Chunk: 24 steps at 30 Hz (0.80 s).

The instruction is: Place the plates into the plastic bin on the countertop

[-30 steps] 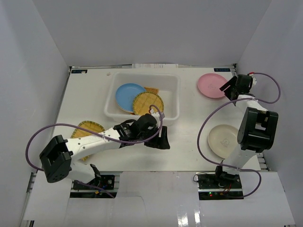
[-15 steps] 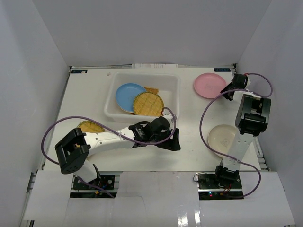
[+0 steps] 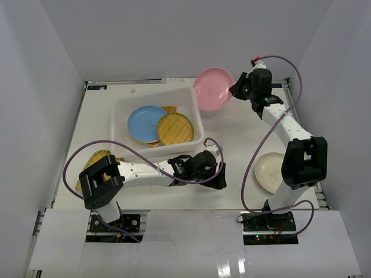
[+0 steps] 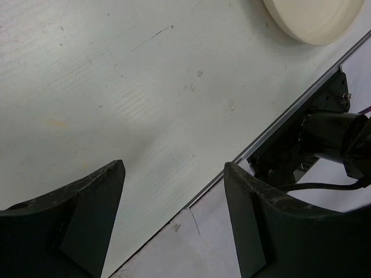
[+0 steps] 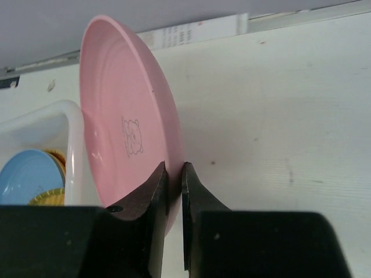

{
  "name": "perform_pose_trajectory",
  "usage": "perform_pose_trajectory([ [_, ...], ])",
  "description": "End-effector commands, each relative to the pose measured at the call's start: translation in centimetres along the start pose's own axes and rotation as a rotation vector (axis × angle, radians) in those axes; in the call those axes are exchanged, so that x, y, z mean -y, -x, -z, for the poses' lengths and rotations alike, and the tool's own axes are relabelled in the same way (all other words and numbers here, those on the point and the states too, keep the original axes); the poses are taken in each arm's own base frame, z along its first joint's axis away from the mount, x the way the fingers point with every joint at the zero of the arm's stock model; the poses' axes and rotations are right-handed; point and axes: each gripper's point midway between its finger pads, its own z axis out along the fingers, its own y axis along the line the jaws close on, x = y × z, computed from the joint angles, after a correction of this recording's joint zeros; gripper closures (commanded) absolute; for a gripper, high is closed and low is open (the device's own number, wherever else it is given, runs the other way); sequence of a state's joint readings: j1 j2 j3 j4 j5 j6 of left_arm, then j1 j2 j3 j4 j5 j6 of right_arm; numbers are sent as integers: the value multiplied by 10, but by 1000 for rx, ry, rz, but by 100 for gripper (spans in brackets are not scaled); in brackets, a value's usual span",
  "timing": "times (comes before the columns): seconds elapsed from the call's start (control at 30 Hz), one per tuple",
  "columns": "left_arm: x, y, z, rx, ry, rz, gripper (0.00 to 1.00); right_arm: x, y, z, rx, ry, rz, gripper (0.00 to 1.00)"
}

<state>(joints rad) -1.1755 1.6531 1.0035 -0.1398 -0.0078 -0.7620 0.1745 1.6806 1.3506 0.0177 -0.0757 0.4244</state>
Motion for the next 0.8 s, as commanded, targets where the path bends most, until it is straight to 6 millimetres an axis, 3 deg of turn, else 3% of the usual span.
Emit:
perform_pose_trajectory([
  [0.0, 18, 22, 2, 95, -23, 2, 20, -94, -10, 6, -81, 244, 49, 92],
  [0.03, 19, 22, 0, 98, -21, 5, 20, -106, -22, 4, -104, 250, 87, 92],
  [0.13, 23, 16, -1, 88, -25, -2, 20, -81, -26, 5, -77, 81, 101, 92],
  [0.27, 16, 11, 5, 92, -6, -7, 20, -21, 5, 28, 52, -117, 41, 92],
  [0.33, 8, 12, 10, 113, 23, -28, 20, -4, 17, 38, 91, -157, 19, 92],
  [0.4, 8, 28, 24, 169, 46, -44, 20, 4, 40, 55, 157, -181, 20, 92],
  [0.47, 8, 42, 36, 207, 70, -66, 20, -15, 67, 72, 253, -103, 40, 92],
  [0.57, 24, 83, 72, 350, 57, -84, 20, -53, 75, 78, 247, 64, 49, 92],
  [0.6, 28, 101, 95, 427, 54, -73, 20, -73, 80, 81, 233, 144, 57, 92],
  [0.67, 36, 122, 127, 513, 41, -75, 20, -95, 68, 73, 180, 214, 53, 92],
  [0.7, 38, 139, 162, 600, 35, -51, 20, -110, 66, 74, 164, 268, 54, 92],
  [0.77, 37, 155, 200, 691, 36, -38, 20, -139, 45, 66, 109, 339, 52, 92],
])
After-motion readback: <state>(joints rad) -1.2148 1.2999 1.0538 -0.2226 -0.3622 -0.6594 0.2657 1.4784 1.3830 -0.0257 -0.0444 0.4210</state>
